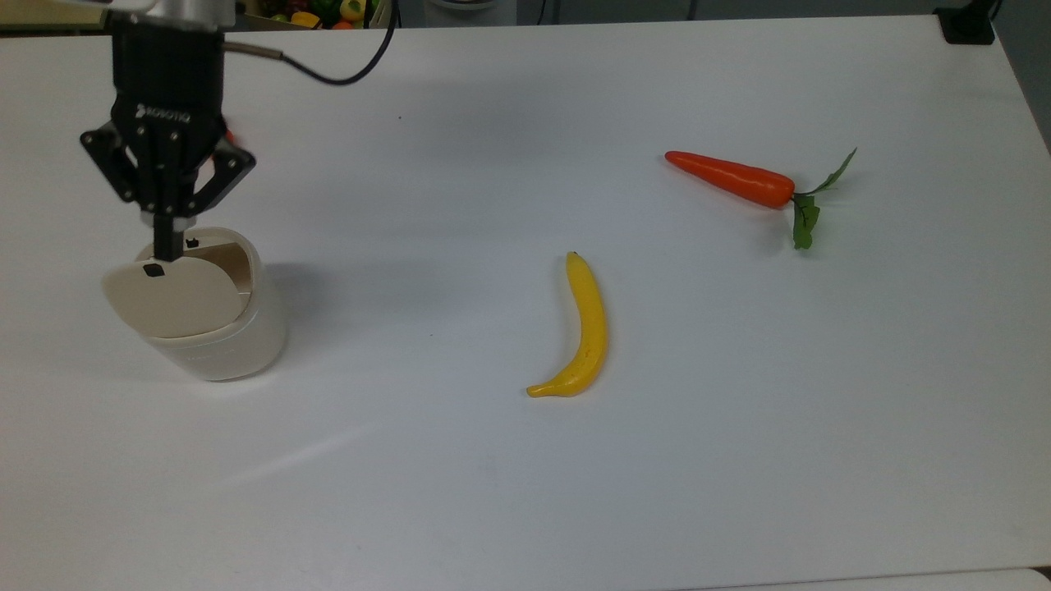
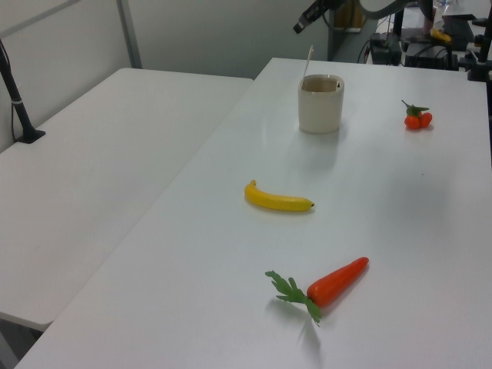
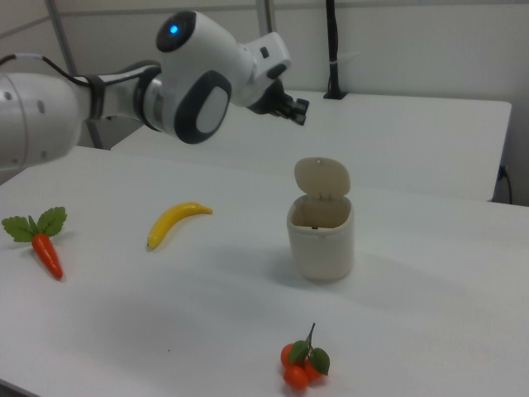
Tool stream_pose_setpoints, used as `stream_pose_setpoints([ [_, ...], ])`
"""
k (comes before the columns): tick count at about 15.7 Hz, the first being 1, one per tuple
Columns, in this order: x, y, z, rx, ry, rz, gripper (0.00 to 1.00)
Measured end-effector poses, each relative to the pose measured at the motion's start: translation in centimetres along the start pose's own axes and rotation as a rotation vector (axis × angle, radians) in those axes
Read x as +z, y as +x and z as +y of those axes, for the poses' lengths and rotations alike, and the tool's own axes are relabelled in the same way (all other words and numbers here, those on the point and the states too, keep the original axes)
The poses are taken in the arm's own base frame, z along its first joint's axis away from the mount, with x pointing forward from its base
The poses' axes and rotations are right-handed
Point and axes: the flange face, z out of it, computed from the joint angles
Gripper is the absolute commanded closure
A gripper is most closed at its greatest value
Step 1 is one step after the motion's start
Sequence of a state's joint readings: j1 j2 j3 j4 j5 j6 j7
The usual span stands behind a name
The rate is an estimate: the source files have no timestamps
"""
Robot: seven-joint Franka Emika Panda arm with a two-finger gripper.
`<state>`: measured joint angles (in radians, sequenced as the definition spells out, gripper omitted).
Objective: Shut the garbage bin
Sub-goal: 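Move the gripper over the open lid of the cream bin, then push the open flip lid down onto the bin with the gripper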
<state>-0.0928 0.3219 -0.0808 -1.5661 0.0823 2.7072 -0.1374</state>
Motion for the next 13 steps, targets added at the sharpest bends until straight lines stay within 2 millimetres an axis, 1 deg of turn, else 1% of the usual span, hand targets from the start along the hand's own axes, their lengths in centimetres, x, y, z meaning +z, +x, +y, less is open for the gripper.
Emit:
stream_pose_setpoints([
  [2, 1.5, -0.2, 0.9, 0.006, -0.016, 0.023, 1.00],
  [5, 2.8, -1.0, 2.0, 0.016, -0.030, 0.014, 1.00],
  [10, 3.6, -2.1, 4.7, 0.006, -0.064, -0.010, 1.00],
  [13, 4.1, -2.7, 5.1, -0.007, -0.068, -0.023, 1.00],
])
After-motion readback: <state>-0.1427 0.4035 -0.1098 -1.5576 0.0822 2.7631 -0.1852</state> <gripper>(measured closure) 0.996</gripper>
